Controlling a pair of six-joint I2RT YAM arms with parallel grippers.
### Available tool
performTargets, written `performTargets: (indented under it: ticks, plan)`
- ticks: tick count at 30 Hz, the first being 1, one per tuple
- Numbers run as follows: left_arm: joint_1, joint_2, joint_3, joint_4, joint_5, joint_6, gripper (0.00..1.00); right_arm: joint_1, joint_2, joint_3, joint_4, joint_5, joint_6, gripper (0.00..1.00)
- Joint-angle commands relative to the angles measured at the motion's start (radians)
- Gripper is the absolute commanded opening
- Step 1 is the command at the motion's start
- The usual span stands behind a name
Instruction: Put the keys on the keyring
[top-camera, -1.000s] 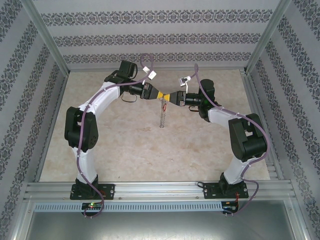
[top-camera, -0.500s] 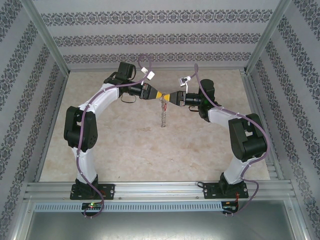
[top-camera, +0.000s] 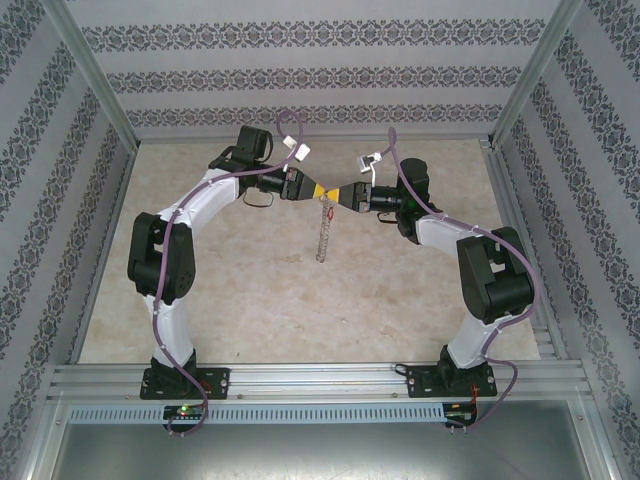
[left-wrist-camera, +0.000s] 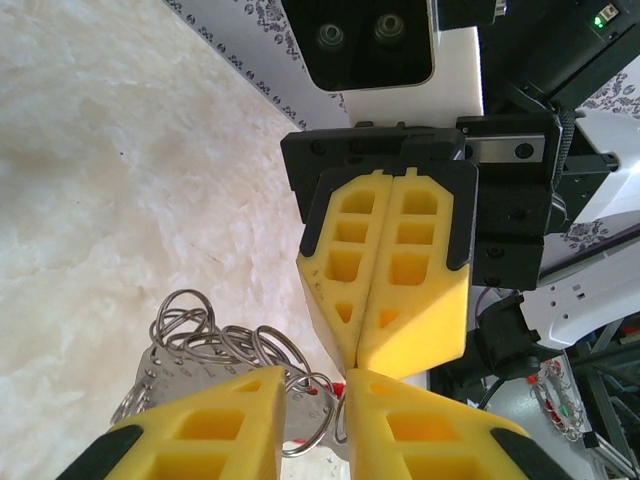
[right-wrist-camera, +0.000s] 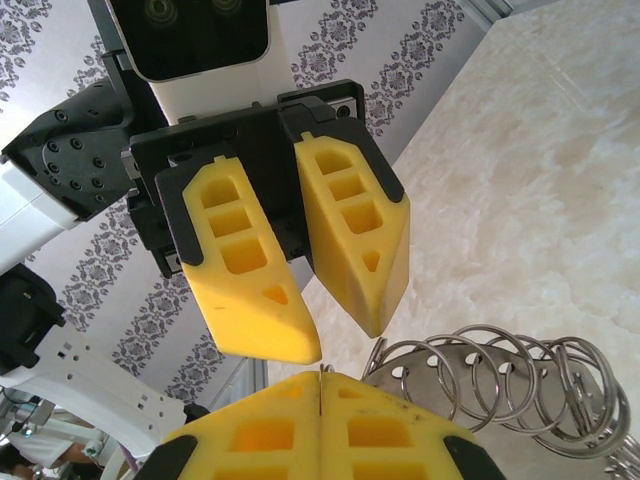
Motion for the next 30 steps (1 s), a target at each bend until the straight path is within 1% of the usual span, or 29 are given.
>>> performTargets:
  ticks: [1, 5, 8, 13, 15, 20, 30]
  plan:
    - [-0.013, -0.064, -0.020, 0.044, -0.003, -0.009, 0.23, 0.004, -0.001, 0.021, 0.065, -0.003, -0.010, 0.00]
    - [-0.004, -0.111, -0.048, 0.076, -0.096, -0.027, 0.25, 0.004, -0.003, 0.019, 0.065, 0.003, -0.009, 0.00]
    - [0.023, -0.146, -0.086, 0.144, -0.124, -0.077, 0.27, 0.002, -0.006, 0.016, 0.065, 0.003, -0.009, 0.00]
    - [0.034, -0.171, -0.093, 0.133, -0.081, -0.080, 0.29, 0.002, -0.009, 0.016, 0.065, 0.003, -0.009, 0.00]
    - [0.030, -0.174, -0.100, 0.133, -0.052, -0.085, 0.32, 0.001, -0.009, 0.017, 0.066, 0.007, -0.007, 0.00]
    - [0.009, -0.169, -0.103, 0.087, -0.042, -0.056, 0.33, 0.007, -0.005, 0.021, 0.071, 0.010, -0.004, 0.00]
    - [-0.017, -0.126, -0.093, 0.085, -0.030, -0.054, 0.34, 0.010, -0.005, 0.025, 0.071, 0.011, 0.000, 0.00]
